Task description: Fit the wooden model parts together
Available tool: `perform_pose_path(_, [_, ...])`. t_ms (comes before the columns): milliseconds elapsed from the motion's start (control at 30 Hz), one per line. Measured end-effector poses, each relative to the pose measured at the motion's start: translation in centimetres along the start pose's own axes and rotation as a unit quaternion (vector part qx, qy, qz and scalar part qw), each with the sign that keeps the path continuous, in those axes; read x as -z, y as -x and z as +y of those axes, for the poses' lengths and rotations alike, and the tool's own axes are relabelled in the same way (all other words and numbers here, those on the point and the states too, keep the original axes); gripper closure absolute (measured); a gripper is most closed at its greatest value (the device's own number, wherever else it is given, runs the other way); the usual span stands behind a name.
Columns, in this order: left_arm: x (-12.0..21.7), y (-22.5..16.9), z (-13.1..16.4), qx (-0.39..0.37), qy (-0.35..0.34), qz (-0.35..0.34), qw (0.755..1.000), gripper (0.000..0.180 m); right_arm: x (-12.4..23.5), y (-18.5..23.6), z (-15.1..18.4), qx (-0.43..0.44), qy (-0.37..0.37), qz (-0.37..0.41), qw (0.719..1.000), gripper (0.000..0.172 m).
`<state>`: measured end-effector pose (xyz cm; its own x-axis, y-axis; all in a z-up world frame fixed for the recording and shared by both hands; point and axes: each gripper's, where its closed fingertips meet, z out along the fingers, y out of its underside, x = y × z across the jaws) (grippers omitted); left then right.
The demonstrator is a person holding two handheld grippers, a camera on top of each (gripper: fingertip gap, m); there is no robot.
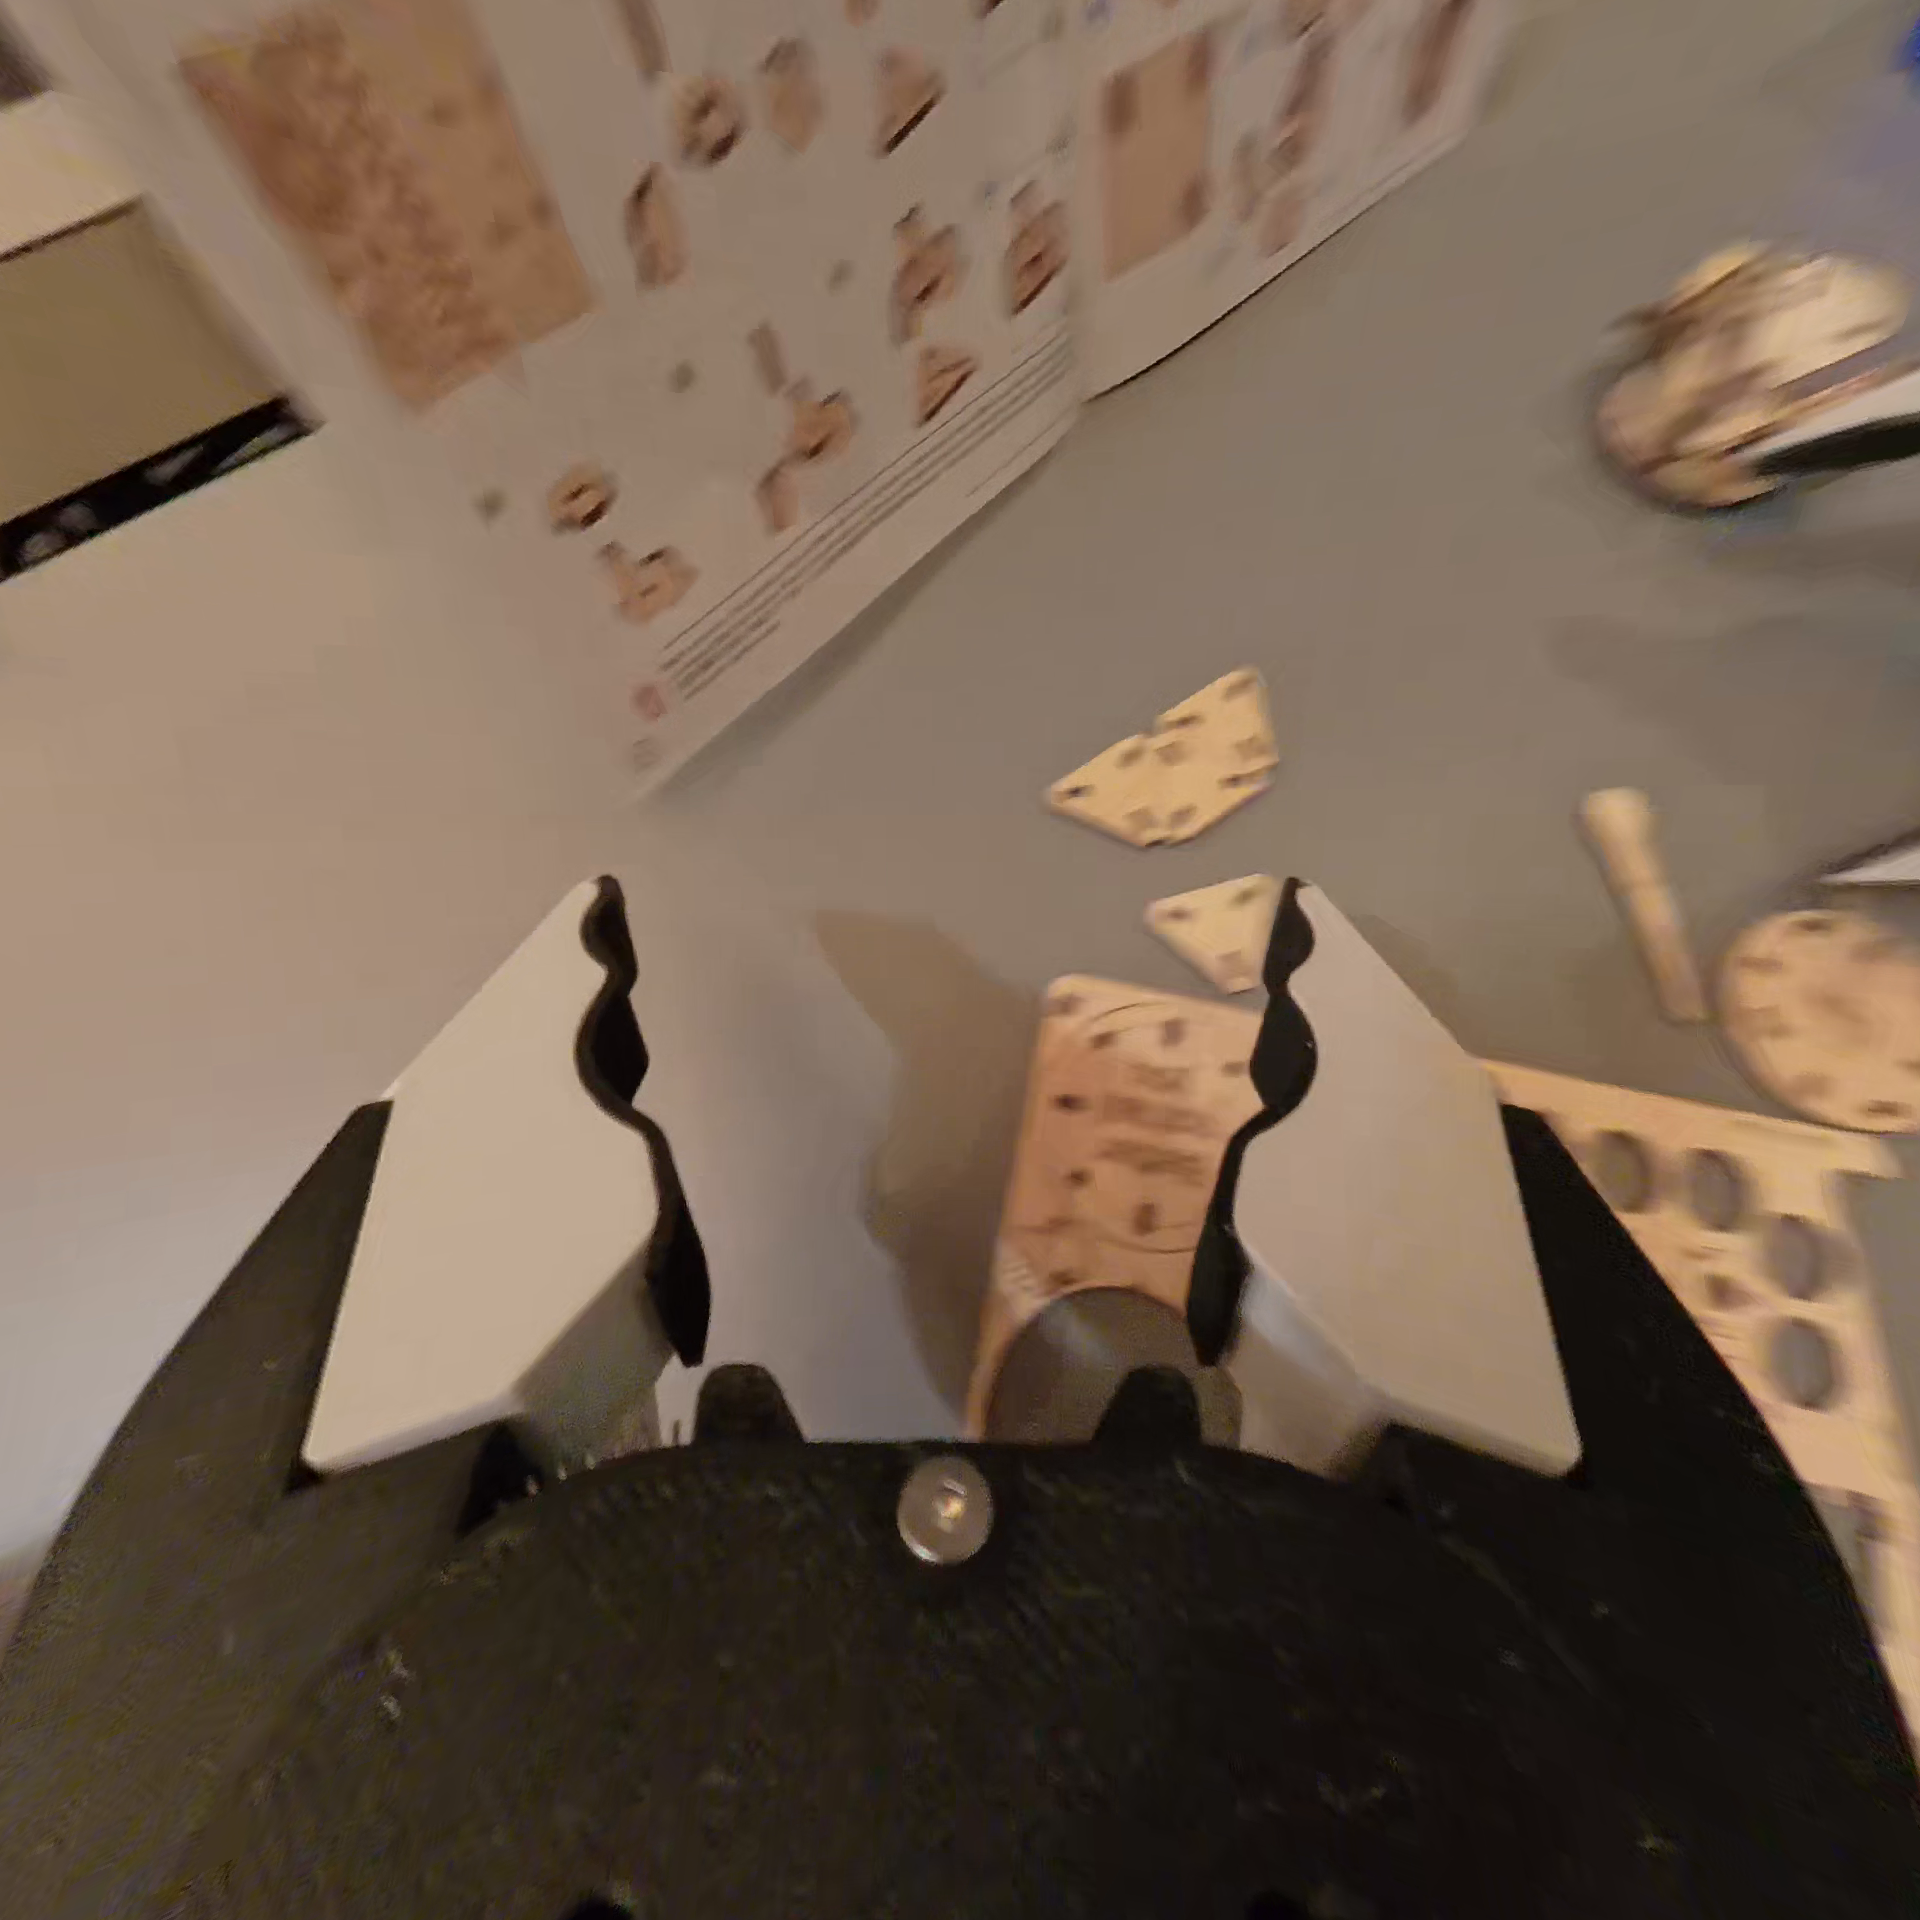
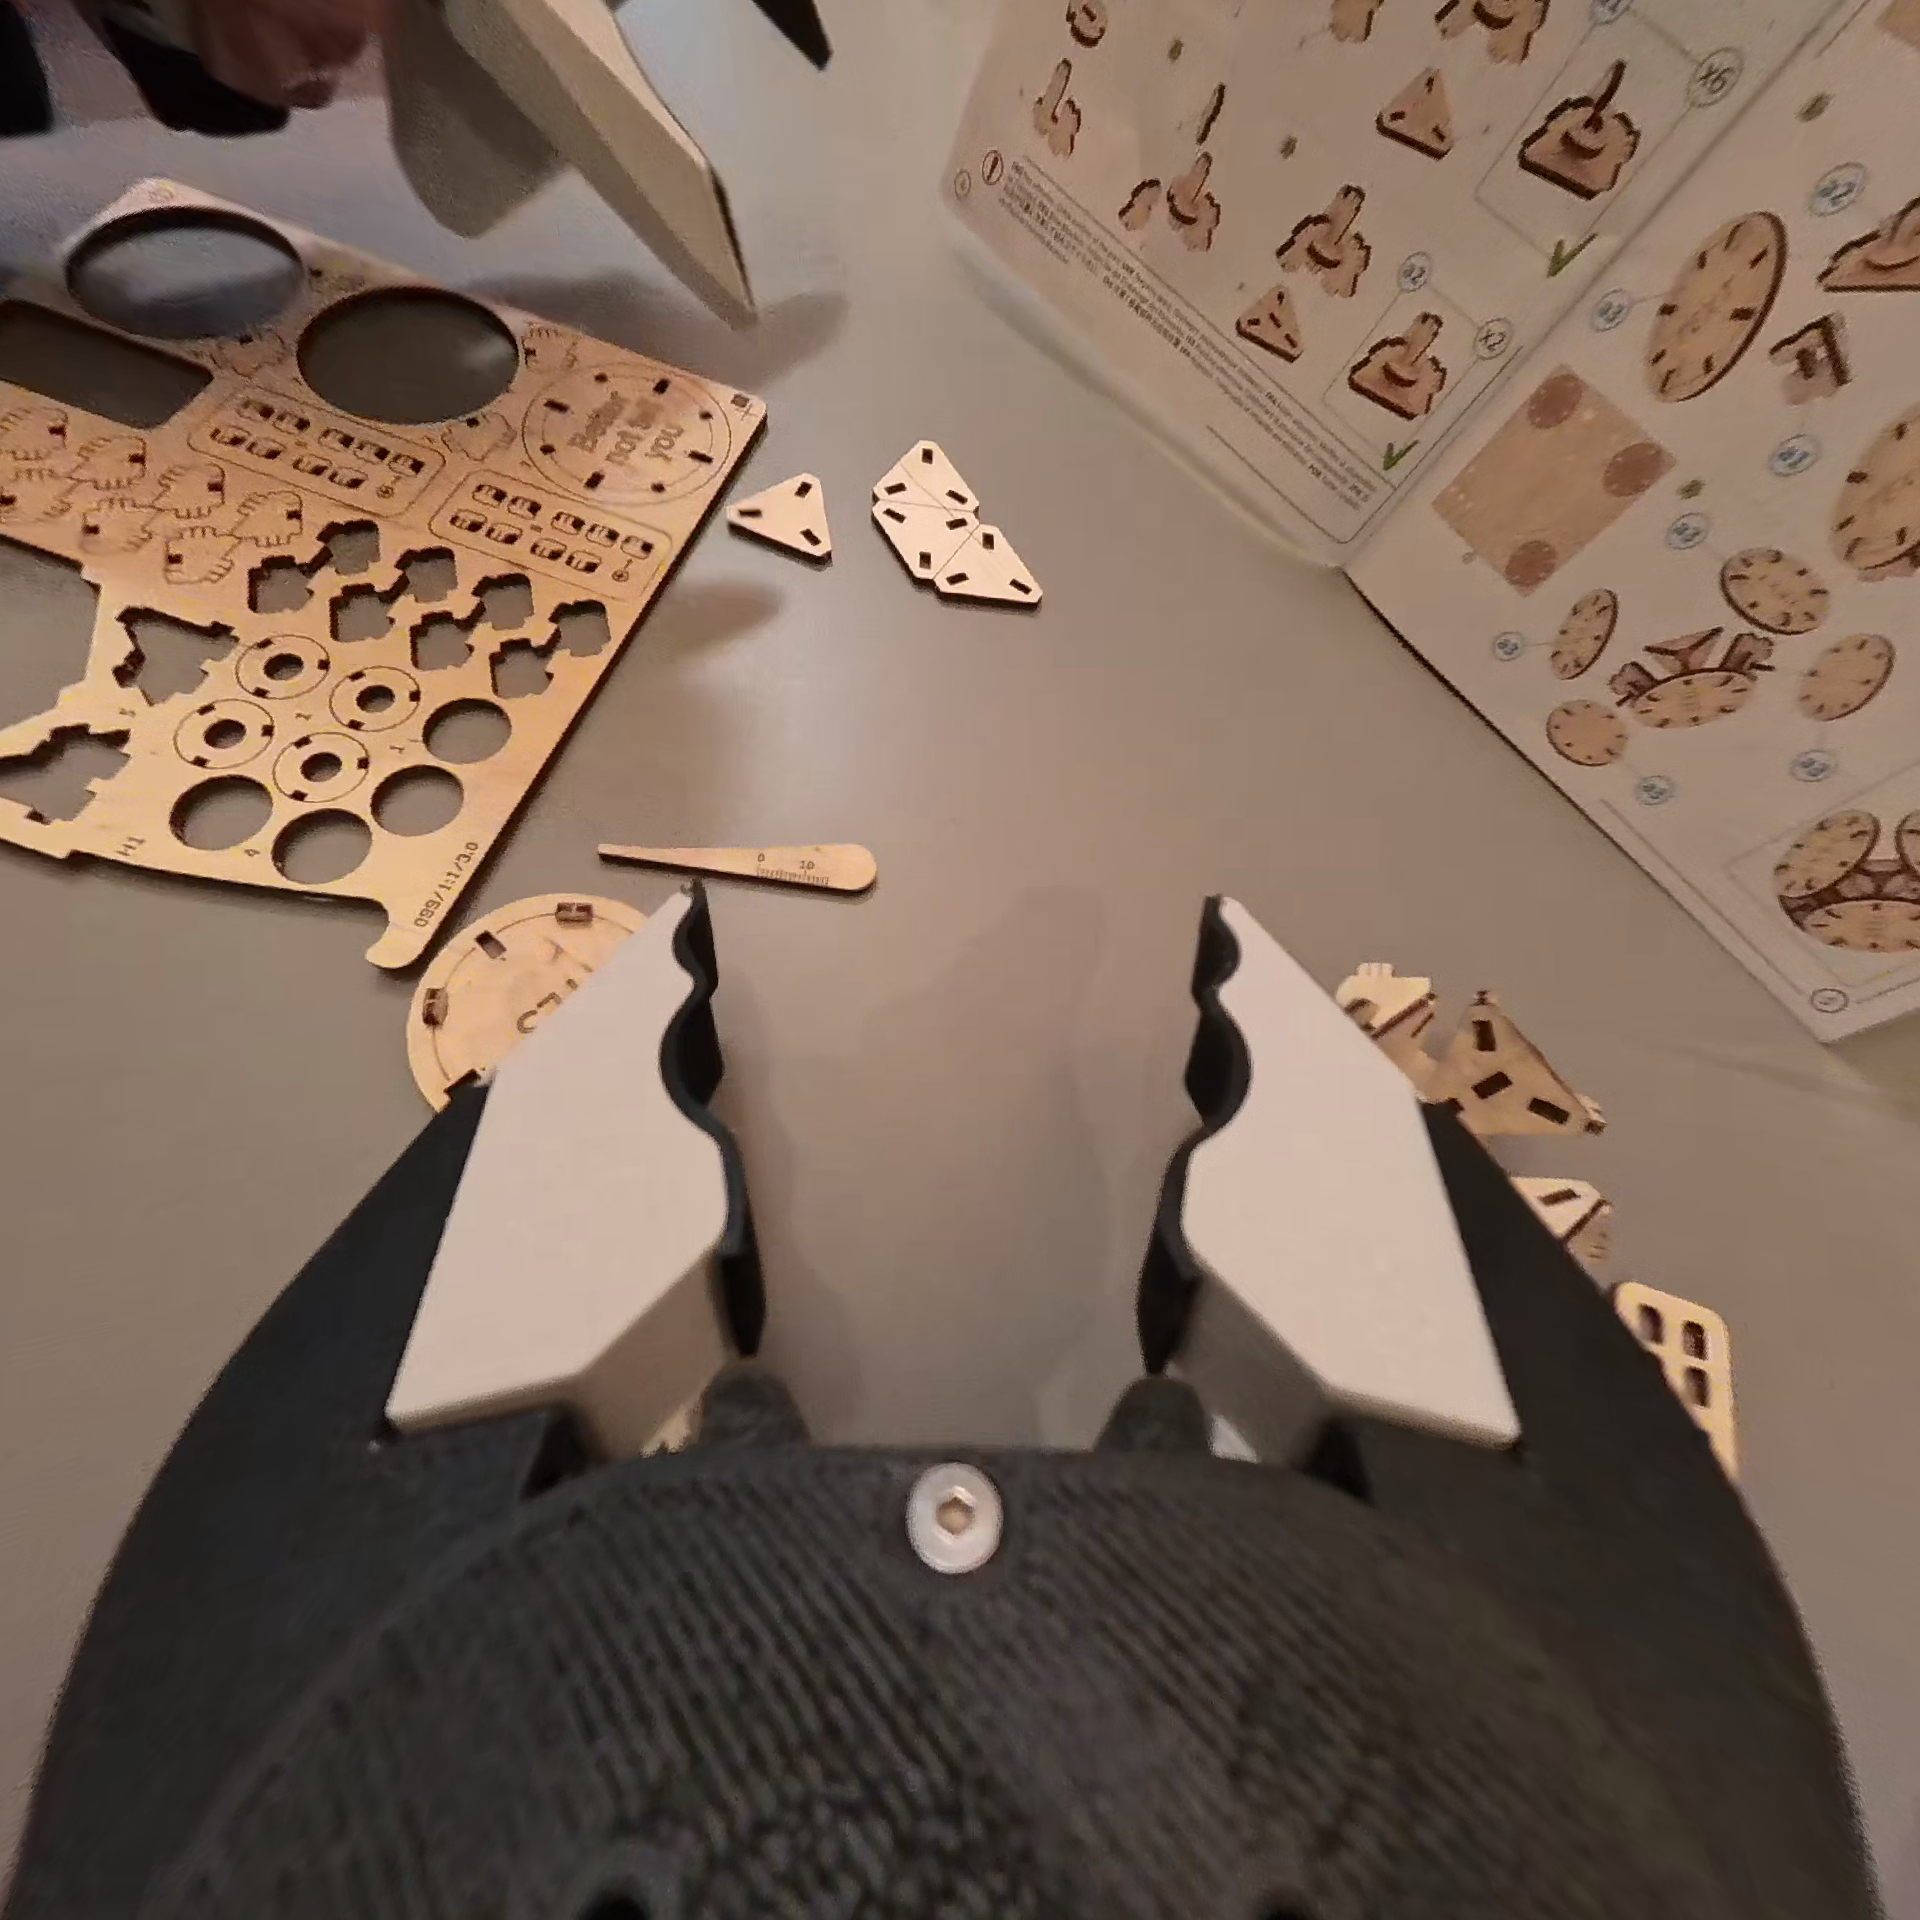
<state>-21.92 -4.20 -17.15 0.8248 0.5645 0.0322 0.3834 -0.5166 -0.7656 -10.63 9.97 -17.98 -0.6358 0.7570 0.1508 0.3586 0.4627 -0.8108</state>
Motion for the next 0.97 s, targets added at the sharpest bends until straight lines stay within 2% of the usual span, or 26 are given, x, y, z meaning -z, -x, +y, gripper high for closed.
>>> perform_pose_path(133, [0.9, -7.1, -2.6, -0.039, -0.048, 0.073, 0.995, 0.044, 0.6, 0.0, -0.6, -0.027, -0.025, -0.017, 0.999, 0.071])
perform_pose_path(267, [-1.3, -14.1, -1.4, -0.106, -0.025, 0.103, 0.989, 0.032, 1.8, 0.7, 0.6, -0.063, -0.025, -0.039, 0.997, 0.058])
perform_pose_path(367, [-2.5, -18.7, -0.4, -0.129, 0.001, 0.124, 0.984, 0.034, 3.8, -0.1, 2.9, -0.064, -0.018, 0.007, 0.998, 0.056])
perform_pose_path(433, [-3.1, -20.9, -0.8, -0.143, -0.004, 0.124, 0.982, 0.031, 5.7, -1.1, 4.2, -0.076, -0.018, 0.042, 0.996, 0.049])
perform_pose_path(567, [-4.6, -24.9, -1.2, -0.157, 0.009, 0.138, 0.978, 0.025, 8.5, -3.6, 6.9, -0.097, 0.000, 0.103, 0.990, 0.046])
perform_pose_path(733, [-7.5, -27.7, -0.4, -0.187, 0.044, 0.108, 0.975, 0.022, 9.7, -6.2, 10.9, -0.128, 0.079, 0.165, 0.975, 0.030])
perform_pose_path(767, [-8.0, -27.7, -0.2, -0.195, 0.049, 0.097, 0.975, 0.022, 9.7, -6.4, 11.3, -0.137, 0.088, 0.168, 0.972, 0.027])
perform_pose_path(933, [-8.9, -28.5, 0.0, -0.179, 0.064, 0.116, 0.975, 0.024, 9.2, -6.4, 12.4, -0.196, 0.109, 0.133, 0.965, 0.022])
perform_pose_path(967, [-8.9, -28.7, 0.1, -0.177, 0.068, 0.125, 0.974, 0.028, 9.2, -6.6, 12.6, -0.206, 0.114, 0.132, 0.963, 0.017])
